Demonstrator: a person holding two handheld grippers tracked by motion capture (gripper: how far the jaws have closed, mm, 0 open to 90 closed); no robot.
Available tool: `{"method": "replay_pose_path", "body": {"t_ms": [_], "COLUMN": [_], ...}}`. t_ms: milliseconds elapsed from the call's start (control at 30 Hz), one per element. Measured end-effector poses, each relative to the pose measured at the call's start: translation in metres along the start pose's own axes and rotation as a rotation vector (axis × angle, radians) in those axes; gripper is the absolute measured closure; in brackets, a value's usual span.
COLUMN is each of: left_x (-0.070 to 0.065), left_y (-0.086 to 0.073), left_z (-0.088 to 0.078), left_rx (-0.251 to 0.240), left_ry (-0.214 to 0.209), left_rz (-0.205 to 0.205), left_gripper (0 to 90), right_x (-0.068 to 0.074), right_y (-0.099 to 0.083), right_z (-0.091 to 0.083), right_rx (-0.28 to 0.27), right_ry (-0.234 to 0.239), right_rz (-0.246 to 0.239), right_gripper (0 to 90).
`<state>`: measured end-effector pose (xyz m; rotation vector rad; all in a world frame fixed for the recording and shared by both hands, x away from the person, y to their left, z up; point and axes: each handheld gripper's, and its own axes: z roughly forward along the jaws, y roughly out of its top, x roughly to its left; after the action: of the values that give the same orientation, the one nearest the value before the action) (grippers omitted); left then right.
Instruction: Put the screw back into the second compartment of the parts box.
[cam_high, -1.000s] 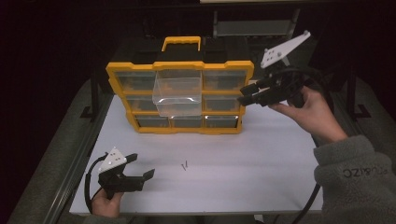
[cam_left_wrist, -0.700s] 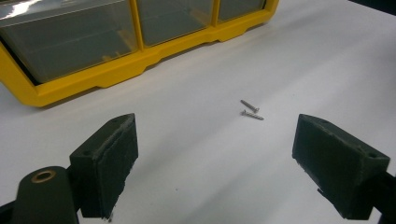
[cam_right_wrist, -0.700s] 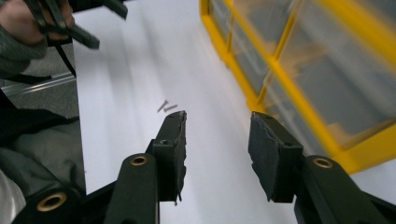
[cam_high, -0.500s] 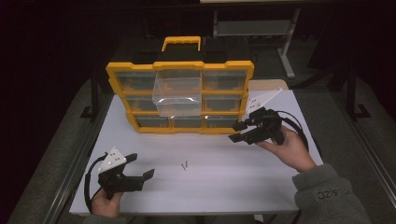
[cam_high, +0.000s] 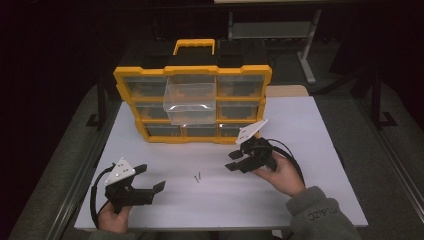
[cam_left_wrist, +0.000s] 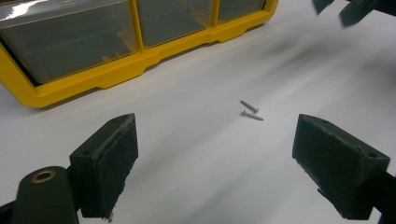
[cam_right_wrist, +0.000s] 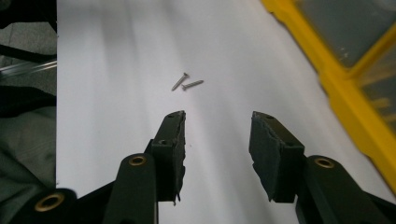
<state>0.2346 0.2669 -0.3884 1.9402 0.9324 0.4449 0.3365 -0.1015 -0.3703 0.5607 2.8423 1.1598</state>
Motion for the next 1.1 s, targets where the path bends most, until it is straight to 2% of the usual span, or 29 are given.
{"method": "replay_pose_path", "body": {"t_ms": [100, 233, 267, 400, 433, 567, 733, 800, 933, 967, 1000, 1033, 1100], "left_x": [-0.001, 0.000, 0.000, 0.000, 0.000, 0.000, 0.000, 0.000, 0.000, 0.000, 0.000, 0.000, 0.001], "left_y": [0.000, 0.000, 0.000, 0.000, 0.000, 0.000, 0.000, 0.000, 0.000, 0.000, 0.000, 0.000, 0.000], "left_z": [0.000, 0.000, 0.000, 0.000, 0.000, 0.000, -0.001, 0.000, 0.000, 0.000, 0.000, 0.000, 0.000], "left_rx": [0.002, 0.002, -0.001, 0.003, 0.004, 0.001, 0.010, 0.004, 0.001, 0.003, 0.004, 0.004, 0.001], "left_ry": [-0.001, 0.000, -0.001, -0.001, -0.002, -0.002, -0.003, -0.001, -0.004, -0.005, -0.004, -0.004, -0.003], "left_rz": [-0.012, 0.001, -0.002, -0.005, -0.011, -0.001, -0.005, -0.006, -0.002, -0.004, -0.005, -0.007, -0.008], "left_gripper": [13.9, 14.0, 13.9, 13.9, 13.9, 14.0, 14.0, 14.0, 14.0, 13.9, 14.0, 14.0, 14.0], "right_x": [0.003, 0.006, 0.005, 0.008, 0.007, 0.011, 0.016, 0.018, 0.019, 0.019, 0.019, 0.019, 0.019], "right_y": [0.001, 0.004, 0.005, 0.010, 0.011, 0.016, 0.022, 0.028, 0.033, 0.034, 0.036, 0.037, 0.039], "right_z": [0.015, 0.032, 0.037, 0.051, 0.055, 0.069, 0.084, 0.095, 0.106, 0.108, 0.111, 0.112, 0.118], "right_rx": [0.007, 0.011, 0.016, 0.023, 0.020, 0.040, 0.055, 0.060, 0.070, 0.067, 0.069, 0.076, 0.079], "right_ry": [0.010, 0.026, 0.021, 0.031, 0.034, 0.043, 0.046, 0.050, 0.064, 0.055, 0.083, 0.066, 0.077], "right_rz": [-0.010, -0.017, -0.033, -0.035, -0.054, -0.039, -0.049, -0.062, -0.051, -0.057, -0.047, -0.053, -0.059], "right_gripper": [54.5, 54.7, 54.7, 54.9, 55.0, 55.0, 55.0, 55.2, 56.4, 57.1, 57.6, 57.8, 59.5]}}
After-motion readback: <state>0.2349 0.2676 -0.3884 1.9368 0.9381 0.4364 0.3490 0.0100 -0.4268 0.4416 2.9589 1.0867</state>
